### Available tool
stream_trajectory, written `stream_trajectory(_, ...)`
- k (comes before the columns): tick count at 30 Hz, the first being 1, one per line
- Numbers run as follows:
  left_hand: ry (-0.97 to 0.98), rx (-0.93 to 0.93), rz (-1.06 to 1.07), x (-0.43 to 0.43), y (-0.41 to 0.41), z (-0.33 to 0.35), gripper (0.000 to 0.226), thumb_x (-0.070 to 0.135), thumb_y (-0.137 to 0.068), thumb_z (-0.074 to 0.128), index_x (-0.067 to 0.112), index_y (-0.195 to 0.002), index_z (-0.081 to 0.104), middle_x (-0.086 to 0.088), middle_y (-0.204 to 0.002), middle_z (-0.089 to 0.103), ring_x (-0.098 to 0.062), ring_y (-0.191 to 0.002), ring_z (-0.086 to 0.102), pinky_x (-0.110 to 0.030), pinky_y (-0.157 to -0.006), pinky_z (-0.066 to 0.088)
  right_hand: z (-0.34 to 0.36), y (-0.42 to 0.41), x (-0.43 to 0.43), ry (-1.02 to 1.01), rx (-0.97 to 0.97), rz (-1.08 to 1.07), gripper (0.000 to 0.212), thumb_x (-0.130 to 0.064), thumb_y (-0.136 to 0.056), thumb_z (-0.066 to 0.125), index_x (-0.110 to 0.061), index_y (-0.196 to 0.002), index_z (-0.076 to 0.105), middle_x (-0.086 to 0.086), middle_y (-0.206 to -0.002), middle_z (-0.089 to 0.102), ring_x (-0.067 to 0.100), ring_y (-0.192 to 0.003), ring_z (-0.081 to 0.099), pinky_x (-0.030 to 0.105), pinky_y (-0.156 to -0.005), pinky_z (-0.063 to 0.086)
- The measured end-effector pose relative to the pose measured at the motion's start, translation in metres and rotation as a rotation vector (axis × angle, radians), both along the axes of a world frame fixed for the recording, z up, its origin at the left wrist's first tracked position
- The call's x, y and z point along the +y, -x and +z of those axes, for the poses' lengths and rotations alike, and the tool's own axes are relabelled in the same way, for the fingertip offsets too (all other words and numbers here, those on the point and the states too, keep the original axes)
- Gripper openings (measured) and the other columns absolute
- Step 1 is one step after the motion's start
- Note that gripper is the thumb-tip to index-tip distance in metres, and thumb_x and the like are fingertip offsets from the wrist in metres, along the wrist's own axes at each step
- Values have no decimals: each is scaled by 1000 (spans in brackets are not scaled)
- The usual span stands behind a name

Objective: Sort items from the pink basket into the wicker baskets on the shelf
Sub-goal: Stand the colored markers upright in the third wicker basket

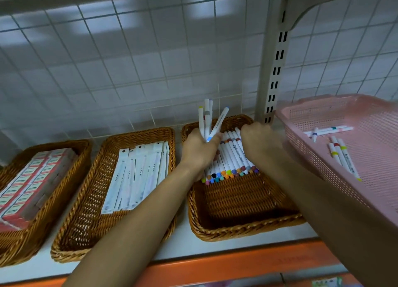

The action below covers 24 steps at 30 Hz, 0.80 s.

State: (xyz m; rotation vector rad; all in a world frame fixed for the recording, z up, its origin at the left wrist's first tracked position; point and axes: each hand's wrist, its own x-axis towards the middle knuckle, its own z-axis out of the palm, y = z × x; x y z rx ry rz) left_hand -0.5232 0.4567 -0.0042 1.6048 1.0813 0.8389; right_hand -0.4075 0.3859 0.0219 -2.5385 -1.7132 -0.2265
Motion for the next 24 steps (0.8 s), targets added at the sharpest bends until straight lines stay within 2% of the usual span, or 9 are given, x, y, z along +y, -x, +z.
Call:
stream_trajectory(3, 19, -39, -22, -5, 1, 3, 16, 19, -96, 54, 8, -107, 56, -4, -72, 59, -12, -55, 59, -29, -57, 53, -1, 1, 0, 8, -9, -7, 18, 2, -90, 46, -3, -101, 59, 11, -100, 61, 26, -95, 61, 27, -64, 39)
stream_trajectory(5, 64, -73, -44, -7, 2, 5, 6, 16, -97, 51, 13, -100, 56, -4, -74, 61, -10, -56, 61, -26, -57, 54, -4, -1, 1, 8, -15, -11, 15, 1, -90, 47, -4, -99, 58, 10, -97, 61, 25, -92, 62, 27, -64, 39)
stream_trajectory(8, 79, -87, -80, -7, 1, 4, 6, 17, -96, 53, 18, -101, 57, -7, -87, 65, -16, -78, 64, -27, -69, 55, -9, -7, 6, -89, 56, -26, 9, -5, -91, 50, -3, -93, 59, 11, -93, 62, 26, -88, 62, 28, -62, 40)
stream_trajectory(10, 70, -99, -98, -7, 0, 4, 9, 16, -95, 55, 16, -103, 59, -6, -93, 66, -12, -81, 62, -17, -64, 51, -9, -11, 11, -216, 213, 19, 19, -12, -94, 48, -2, -94, 64, 11, -91, 65, 24, -82, 62, 26, -62, 39)
stream_trajectory(12, 78, -122, -103, -7, -1, 4, 13, 15, -96, 54, 9, -105, 62, -6, -91, 67, -6, -74, 60, -8, -54, 46, -8, -10, 13, -321, 519, 118, 26, -16, -97, 45, -4, -95, 68, 10, -84, 67, 21, -74, 63, 27, -62, 46)
stream_trajectory(15, 102, -119, -68, -7, -2, 5, 20, 17, -97, 53, 4, -109, 63, 1, -72, 62, -2, -55, 54, -10, -46, 41, -9, -5, 11, -348, 936, 174, 20, -17, -96, 50, -8, -104, 66, -2, -74, 65, 15, -64, 66, 26, -58, 55)
stream_trajectory(19, 160, -138, -54, -9, -3, 7, 19, 15, -96, 54, 6, -111, 62, 0, -68, 60, 1, -46, 56, -13, -43, 43, -13, -6, 6, -263, 1249, 166, 23, -15, -93, 57, -13, -115, 60, 3, -92, 67, 16, -75, 70, 26, -64, 59)
stream_trajectory(21, 161, -144, -56, -12, -2, 9, 16, 14, -96, 53, 7, -108, 62, -1, -67, 60, 1, -47, 57, -13, -44, 43, -13, -8, 5, -252, 1329, 177, 25, -11, -91, 60, -13, -115, 60, 2, -92, 67, 15, -78, 69, 27, -66, 59)
stream_trajectory(24, 163, -152, -70, -13, -2, 8, 12, 16, -97, 51, 13, -95, 62, -3, -71, 62, -4, -54, 59, -17, -49, 46, -14, -8, 7, -324, 1242, 128, 30, -6, -88, 61, -10, -118, 60, 1, -82, 65, 14, -74, 66, 28, -63, 58)
